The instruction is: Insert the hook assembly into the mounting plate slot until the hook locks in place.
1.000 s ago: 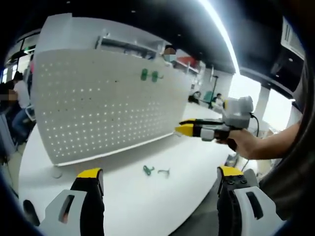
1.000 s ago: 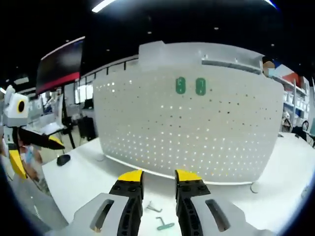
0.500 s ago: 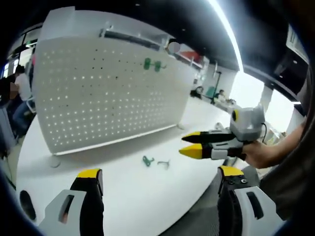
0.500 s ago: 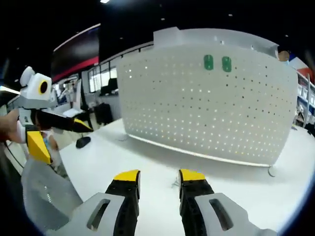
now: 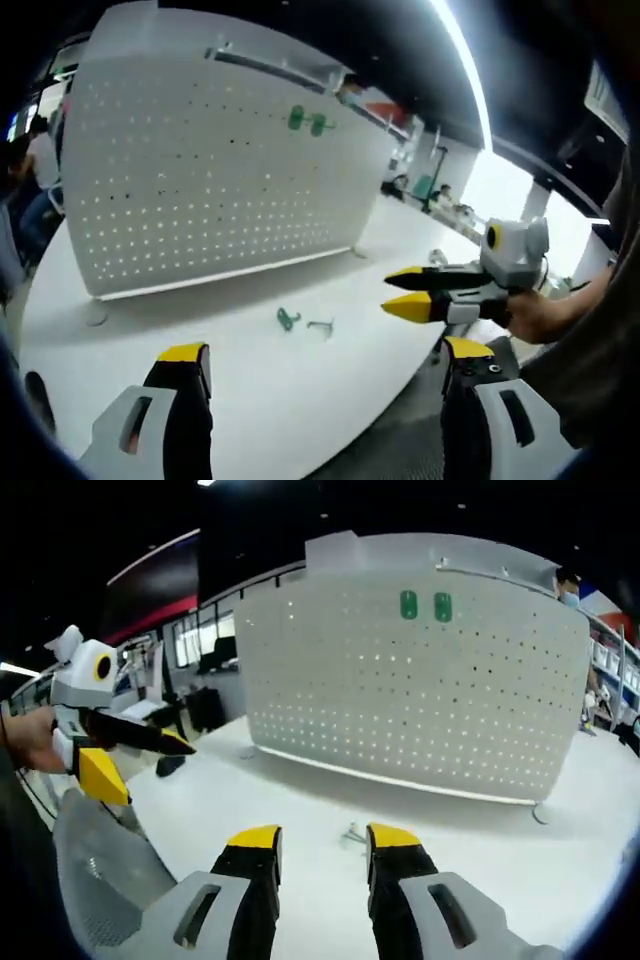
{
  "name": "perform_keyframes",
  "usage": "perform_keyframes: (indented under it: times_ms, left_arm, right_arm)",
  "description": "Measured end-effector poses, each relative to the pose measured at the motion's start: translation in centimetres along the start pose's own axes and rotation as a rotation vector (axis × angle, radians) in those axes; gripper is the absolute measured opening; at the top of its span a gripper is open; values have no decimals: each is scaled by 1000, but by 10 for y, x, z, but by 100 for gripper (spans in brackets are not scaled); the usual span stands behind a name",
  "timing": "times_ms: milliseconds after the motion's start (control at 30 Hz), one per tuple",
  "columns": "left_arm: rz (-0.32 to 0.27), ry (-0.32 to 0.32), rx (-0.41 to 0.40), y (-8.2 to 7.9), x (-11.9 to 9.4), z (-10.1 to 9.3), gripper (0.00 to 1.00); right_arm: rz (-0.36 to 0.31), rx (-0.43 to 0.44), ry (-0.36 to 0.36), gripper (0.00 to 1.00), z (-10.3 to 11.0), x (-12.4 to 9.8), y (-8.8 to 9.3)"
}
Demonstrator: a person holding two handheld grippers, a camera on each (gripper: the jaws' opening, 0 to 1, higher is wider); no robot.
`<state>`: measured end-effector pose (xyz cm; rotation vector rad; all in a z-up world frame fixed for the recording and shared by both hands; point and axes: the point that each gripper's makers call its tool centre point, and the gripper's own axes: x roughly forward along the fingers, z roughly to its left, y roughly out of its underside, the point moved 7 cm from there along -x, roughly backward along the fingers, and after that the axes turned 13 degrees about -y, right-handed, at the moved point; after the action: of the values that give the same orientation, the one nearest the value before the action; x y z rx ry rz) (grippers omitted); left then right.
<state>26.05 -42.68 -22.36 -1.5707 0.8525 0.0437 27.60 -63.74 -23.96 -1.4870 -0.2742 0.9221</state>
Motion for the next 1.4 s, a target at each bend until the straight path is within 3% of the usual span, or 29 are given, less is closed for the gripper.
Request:
perform_keyframes:
  times_ms: [200, 400, 533, 700, 967, 1200, 1300, 1400]
  left_arm:
    - [34, 17, 3, 8, 10, -4, 96]
    - [14, 44, -30, 7, 23, -6, 93]
    - [19, 46, 31, 8, 41, -6, 94]
    - [54, 77, 52, 11, 66, -8, 90]
    - [129, 92, 13, 29, 98, -13, 89]
    - [152, 82, 5, 28, 120, -10, 87]
    - [154, 73, -13, 25, 132, -5, 84]
    - [159, 67, -16, 24, 144, -2, 74]
  right_arm:
    - [22, 9, -10, 31, 5, -6, 10]
    - [27, 1, -26, 29, 6, -11, 14]
    - [27, 5, -21, 29, 3, -16, 13]
    - [23, -32, -30, 27, 2, -18, 12]
    - [19, -37, -21, 26, 3, -22, 14]
    - [35, -52, -13, 26, 2, -24, 18]
    - [44, -35, -4, 26, 1, -25, 22]
    - [55, -23, -4, 26, 0, -24, 25]
